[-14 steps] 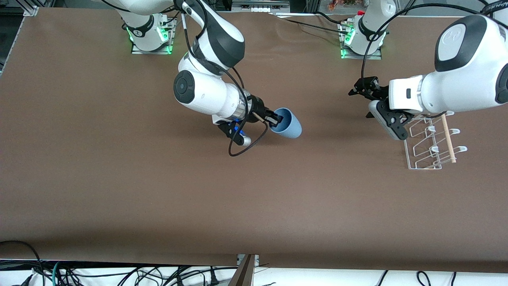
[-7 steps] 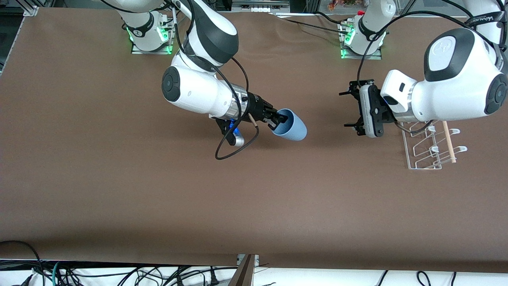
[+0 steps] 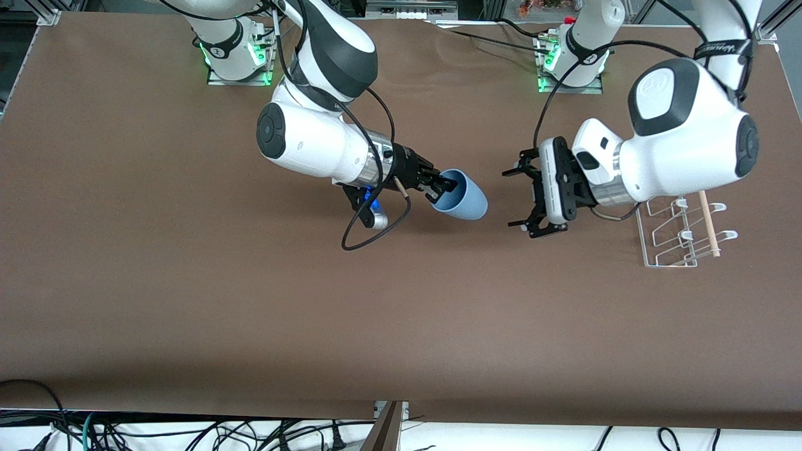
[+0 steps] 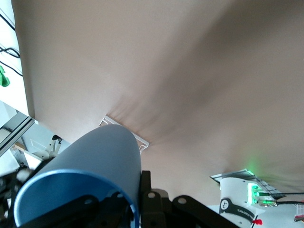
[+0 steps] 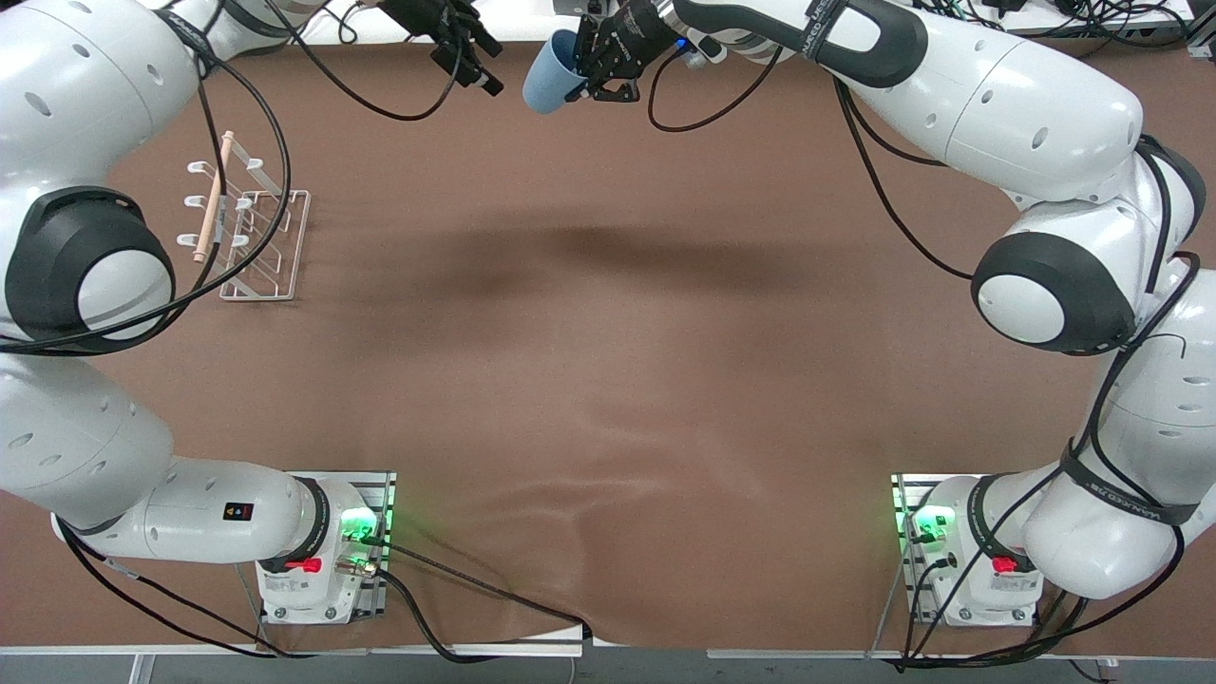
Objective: Transfer cup to left arm and place on rack
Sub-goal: 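Close the left gripper on the cup's base beside the right gripper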
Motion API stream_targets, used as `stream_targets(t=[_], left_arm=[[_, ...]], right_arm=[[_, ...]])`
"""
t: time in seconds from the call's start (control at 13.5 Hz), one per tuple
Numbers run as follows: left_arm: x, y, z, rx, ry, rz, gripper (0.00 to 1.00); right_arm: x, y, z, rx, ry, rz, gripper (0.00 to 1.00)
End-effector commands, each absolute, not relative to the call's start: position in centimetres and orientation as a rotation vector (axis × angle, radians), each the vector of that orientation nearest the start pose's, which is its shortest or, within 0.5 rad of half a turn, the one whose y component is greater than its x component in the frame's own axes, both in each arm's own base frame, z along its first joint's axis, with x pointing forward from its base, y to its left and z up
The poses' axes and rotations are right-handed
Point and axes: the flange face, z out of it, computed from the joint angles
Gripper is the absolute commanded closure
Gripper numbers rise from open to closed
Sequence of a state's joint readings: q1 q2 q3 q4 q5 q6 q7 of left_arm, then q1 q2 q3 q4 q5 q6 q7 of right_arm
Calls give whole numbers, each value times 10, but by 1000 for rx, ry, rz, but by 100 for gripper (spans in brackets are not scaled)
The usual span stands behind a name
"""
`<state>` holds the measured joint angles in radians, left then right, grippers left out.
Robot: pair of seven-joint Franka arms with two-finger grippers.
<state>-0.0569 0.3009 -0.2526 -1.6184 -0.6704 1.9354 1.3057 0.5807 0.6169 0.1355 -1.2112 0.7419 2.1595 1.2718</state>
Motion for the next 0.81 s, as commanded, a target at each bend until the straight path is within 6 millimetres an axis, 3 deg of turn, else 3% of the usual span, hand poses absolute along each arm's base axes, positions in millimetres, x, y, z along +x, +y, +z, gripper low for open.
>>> stream_targets(t=[0.0, 0.22, 0.3, 0.37, 0.44, 0.59, 0.67, 0.74], left_arm=[[615, -243, 461, 1876, -1546, 549, 0], [605, -270, 460, 1855, -1548, 581, 1], [604, -272, 460, 1849, -1554, 580, 14], [604, -272, 459, 1849, -1556, 576, 48], [604, -273, 459, 1847, -1558, 574, 56], [603, -274, 458, 1844, -1562, 564, 89], [602, -274, 458, 1843, -1566, 561, 100], [603, -273, 459, 1845, -1569, 562, 100]], right_arm=[[577, 508, 478, -2109, 1073, 610, 100], [569, 518, 476, -2112, 1056, 631, 100], [569, 519, 475, -2113, 1055, 631, 100], [570, 519, 476, -2110, 1055, 627, 100], [572, 519, 477, -2104, 1056, 624, 100], [573, 517, 476, -2103, 1057, 622, 100], [574, 517, 476, -2105, 1055, 618, 100], [574, 516, 476, -2111, 1052, 612, 100]])
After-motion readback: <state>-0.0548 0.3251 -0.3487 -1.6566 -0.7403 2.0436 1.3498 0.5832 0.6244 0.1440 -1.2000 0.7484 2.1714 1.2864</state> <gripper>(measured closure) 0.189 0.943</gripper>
